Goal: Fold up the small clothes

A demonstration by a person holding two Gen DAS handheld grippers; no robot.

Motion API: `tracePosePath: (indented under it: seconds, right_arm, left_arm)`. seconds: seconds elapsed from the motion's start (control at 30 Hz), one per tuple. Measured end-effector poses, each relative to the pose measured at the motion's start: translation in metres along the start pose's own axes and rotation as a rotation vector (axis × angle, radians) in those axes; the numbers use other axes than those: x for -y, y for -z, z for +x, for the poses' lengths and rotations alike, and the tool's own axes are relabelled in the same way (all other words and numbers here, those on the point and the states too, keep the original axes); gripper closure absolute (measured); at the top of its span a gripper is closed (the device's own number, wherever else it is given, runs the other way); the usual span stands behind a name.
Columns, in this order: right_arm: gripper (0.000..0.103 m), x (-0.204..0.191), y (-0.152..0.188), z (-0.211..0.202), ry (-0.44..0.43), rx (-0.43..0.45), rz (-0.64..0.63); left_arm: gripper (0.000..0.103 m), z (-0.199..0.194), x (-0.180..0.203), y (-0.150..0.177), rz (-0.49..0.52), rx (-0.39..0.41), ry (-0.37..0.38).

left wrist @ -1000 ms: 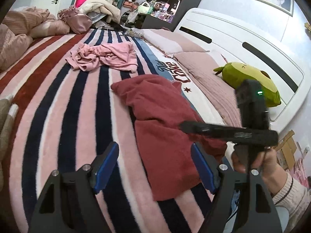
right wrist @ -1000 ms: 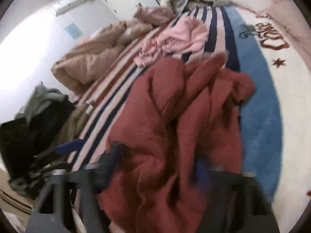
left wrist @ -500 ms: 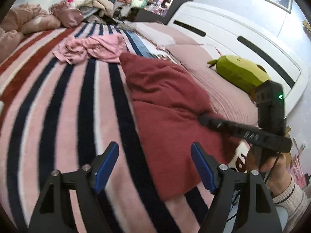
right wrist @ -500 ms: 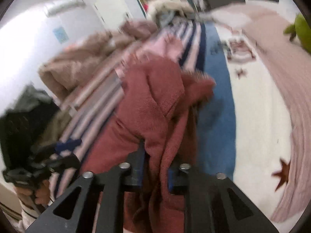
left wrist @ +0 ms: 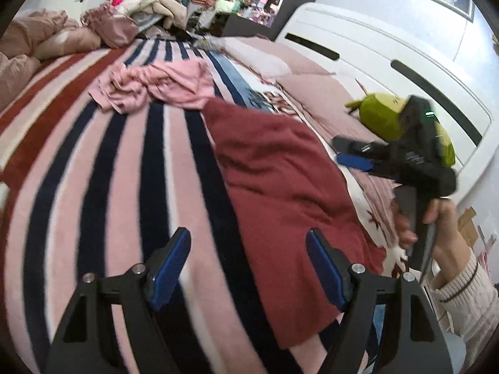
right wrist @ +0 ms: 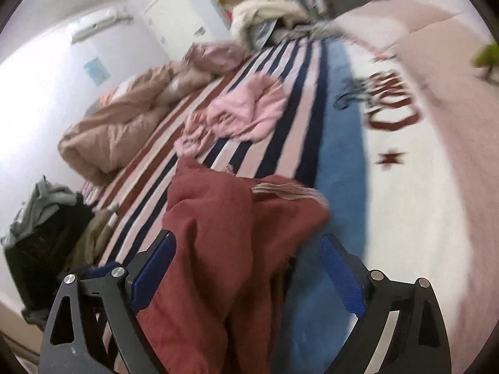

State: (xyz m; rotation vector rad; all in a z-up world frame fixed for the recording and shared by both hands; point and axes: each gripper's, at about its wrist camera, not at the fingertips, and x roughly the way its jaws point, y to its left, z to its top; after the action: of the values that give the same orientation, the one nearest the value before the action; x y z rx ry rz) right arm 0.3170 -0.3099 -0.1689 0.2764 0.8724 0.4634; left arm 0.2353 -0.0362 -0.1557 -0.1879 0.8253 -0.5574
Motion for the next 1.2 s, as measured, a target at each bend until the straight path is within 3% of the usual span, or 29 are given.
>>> tracePosePath:
  seconds: [0.03,0.07,0.1,0.23,0.33,0.43,0.47,0.5,0.57,0.7,0.8,0.87,1.0,1.13,1.2]
  right_arm:
    - [0.017,-0.001,-0.001,0.013,-0.024,-0.029,0.003]
    - [0.044,-0.001,-0.001,0.020,-0.034,-0.049,0.008]
    - [0.083,-0.001,-0.001,0.029,-0.028,-0.068,0.017]
    - [0.091,-0.010,0.001,0.020,0.072,0.024,-0.041]
    - [0.092,-0.006,-0.005,0.015,0.114,0.047,-0.038]
    - [0.090,0.005,-0.008,0.021,0.120,0.015,0.006]
    - [0.085,0.010,-0.007,0.022,0.120,0.010,0.033]
    - [0.067,0.017,-0.006,0.022,0.132,0.012,0.067]
    - [0.046,0.031,-0.003,0.022,0.156,0.020,0.135]
    - [0.046,0.045,0.002,0.025,0.151,0.002,0.193]
    - [0.046,0.030,-0.005,0.011,0.145,0.031,0.121]
    - [0.044,0.018,-0.011,0.002,0.136,0.009,0.075]
    - [0.028,0.006,-0.002,-0.009,0.057,-0.085,0.054]
    - [0.027,0.015,0.024,-0.005,0.014,-0.164,0.102]
    - [0.027,0.022,0.035,0.000,0.004,-0.193,0.108]
  left_arm:
    - [0.030,-0.001,-0.004,-0.003,-0.006,0.008,-0.003]
    - [0.030,-0.002,-0.007,-0.004,-0.010,0.011,-0.002]
    - [0.030,-0.002,-0.010,-0.005,-0.018,0.012,0.002]
    - [0.030,0.010,-0.012,-0.005,-0.016,-0.019,0.010]
    - [0.030,0.033,-0.002,0.002,0.028,-0.083,0.002]
    - [0.030,0.045,0.005,0.008,0.027,-0.111,0.052]
    - [0.030,0.049,0.006,0.010,0.033,-0.123,0.059]
    - [0.029,0.052,0.007,0.012,0.039,-0.132,0.054]
    - [0.029,0.055,0.006,0.017,0.049,-0.152,0.047]
    - [0.029,0.052,0.002,0.023,0.060,-0.165,0.047]
    - [0.029,0.048,0.004,0.022,0.074,-0.171,0.036]
    - [0.030,0.044,0.003,0.017,0.059,-0.171,0.068]
    - [0.030,0.043,-0.004,0.001,-0.018,-0.151,0.193]
    - [0.030,0.068,-0.015,-0.015,-0.113,-0.174,0.234]
    - [0.038,0.084,-0.023,-0.019,-0.156,-0.198,0.248]
